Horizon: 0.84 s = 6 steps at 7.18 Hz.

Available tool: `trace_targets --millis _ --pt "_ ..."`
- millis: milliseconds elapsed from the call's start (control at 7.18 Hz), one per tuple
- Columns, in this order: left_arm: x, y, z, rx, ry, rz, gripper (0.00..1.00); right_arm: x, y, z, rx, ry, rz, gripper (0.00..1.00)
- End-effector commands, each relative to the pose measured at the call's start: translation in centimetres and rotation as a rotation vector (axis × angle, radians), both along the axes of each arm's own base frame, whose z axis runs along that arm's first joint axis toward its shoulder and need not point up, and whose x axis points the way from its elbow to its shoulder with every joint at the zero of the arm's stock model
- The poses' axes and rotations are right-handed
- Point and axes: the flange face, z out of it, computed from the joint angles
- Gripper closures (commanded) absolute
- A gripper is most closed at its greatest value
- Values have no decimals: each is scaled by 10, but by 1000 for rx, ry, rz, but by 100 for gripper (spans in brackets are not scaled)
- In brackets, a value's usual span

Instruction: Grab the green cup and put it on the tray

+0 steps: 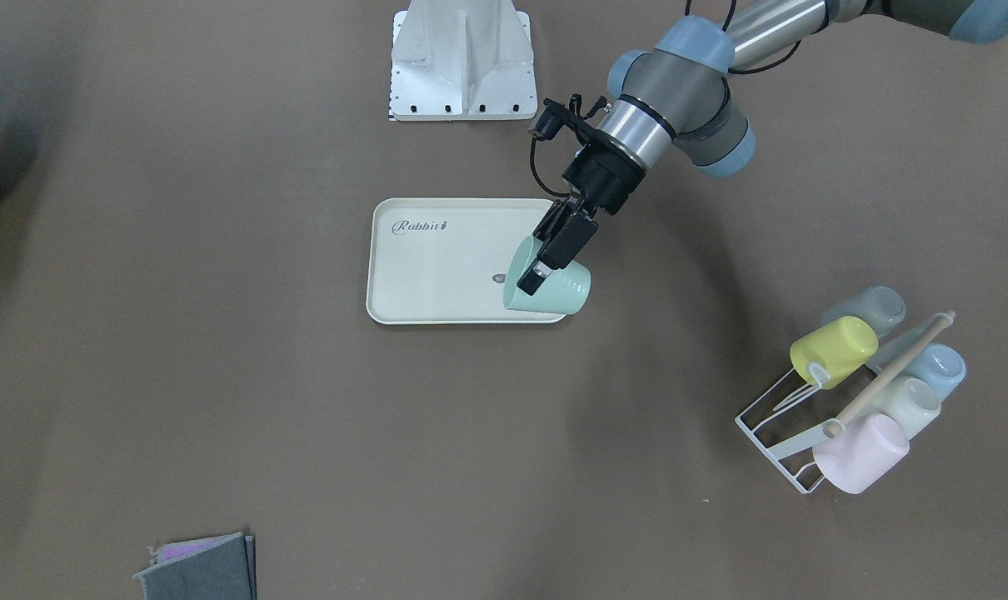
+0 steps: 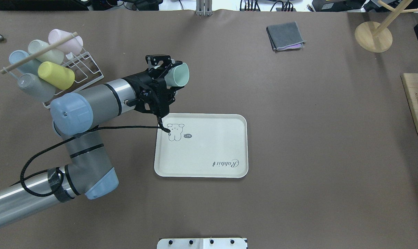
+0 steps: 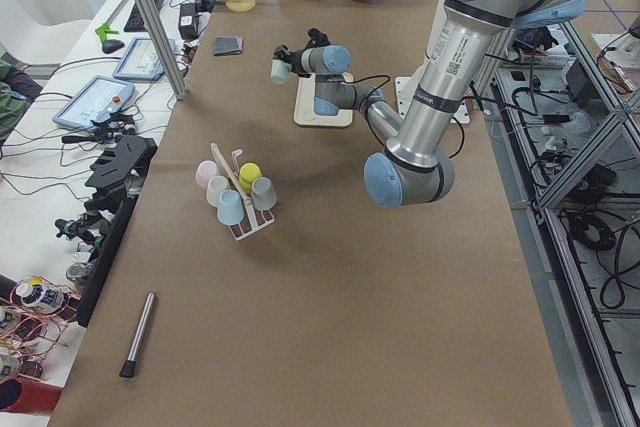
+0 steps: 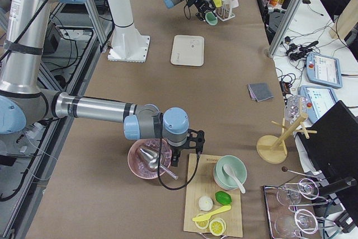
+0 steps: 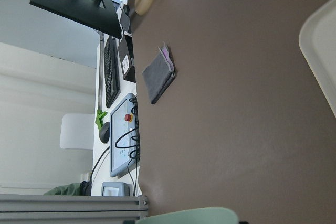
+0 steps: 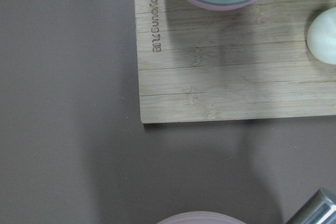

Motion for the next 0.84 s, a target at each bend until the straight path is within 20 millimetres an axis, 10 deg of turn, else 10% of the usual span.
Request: trace_targets --millis 0,697 --pt "30 -2 1 -225 244 165 64 0 -1 -2 5 0 -1 0" --pt "84 39 32 -425 602 412 68 0 -1 -3 7 0 0 0"
